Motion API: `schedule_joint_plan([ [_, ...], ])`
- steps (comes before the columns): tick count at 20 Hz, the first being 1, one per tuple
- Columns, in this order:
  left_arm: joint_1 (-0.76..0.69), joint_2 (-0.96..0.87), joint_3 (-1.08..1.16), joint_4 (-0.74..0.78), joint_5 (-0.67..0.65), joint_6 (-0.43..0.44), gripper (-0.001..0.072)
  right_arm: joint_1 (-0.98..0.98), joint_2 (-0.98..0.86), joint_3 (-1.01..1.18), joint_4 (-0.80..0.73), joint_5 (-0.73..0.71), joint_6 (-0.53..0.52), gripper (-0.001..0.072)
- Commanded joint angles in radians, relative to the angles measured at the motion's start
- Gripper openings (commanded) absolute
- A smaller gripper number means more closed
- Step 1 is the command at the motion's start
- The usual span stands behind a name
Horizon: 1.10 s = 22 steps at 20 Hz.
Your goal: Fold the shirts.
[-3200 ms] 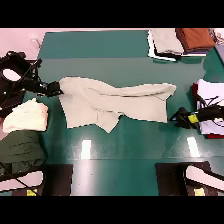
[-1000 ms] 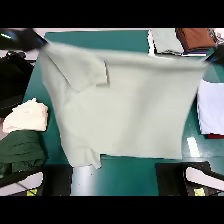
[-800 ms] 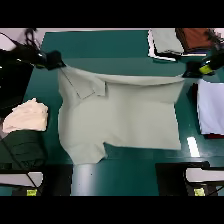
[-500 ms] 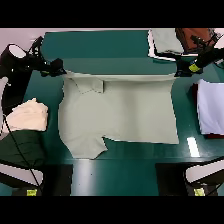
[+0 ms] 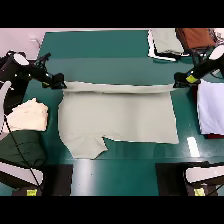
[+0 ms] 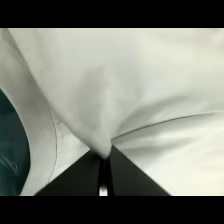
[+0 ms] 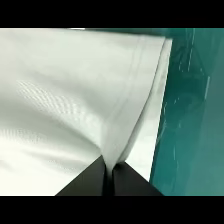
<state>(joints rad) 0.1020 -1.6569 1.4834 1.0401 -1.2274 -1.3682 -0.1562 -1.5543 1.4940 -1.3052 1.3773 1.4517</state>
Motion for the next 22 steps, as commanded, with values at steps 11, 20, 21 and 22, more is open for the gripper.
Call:
schedule_joint_plan([
  [11, 0.001, 0.419, -0.437, 0.291, -0.071, -0.151, 0.0607, 0.002, 0.346, -0.191, 0.082, 0.022, 0.007, 0.0430],
  [20, 0.001, 0.854, -1.064, 0.053, -0.053, -0.220, 0.0607, 0.062, 0.479, -0.306, 0.084, -0.066, 0.007, 0.0429],
  [21, 0.001, 0.854, -1.087, 0.019, -0.022, -0.212, 0.0607, 0.061, 0.479, -0.306, 0.086, -0.069, 0.008, 0.0429],
  [22, 0.001, 0.854, -1.107, -0.027, 0.014, -0.193, 0.0607, 0.061, 0.480, -0.306, 0.086, -0.069, 0.008, 0.0429],
])
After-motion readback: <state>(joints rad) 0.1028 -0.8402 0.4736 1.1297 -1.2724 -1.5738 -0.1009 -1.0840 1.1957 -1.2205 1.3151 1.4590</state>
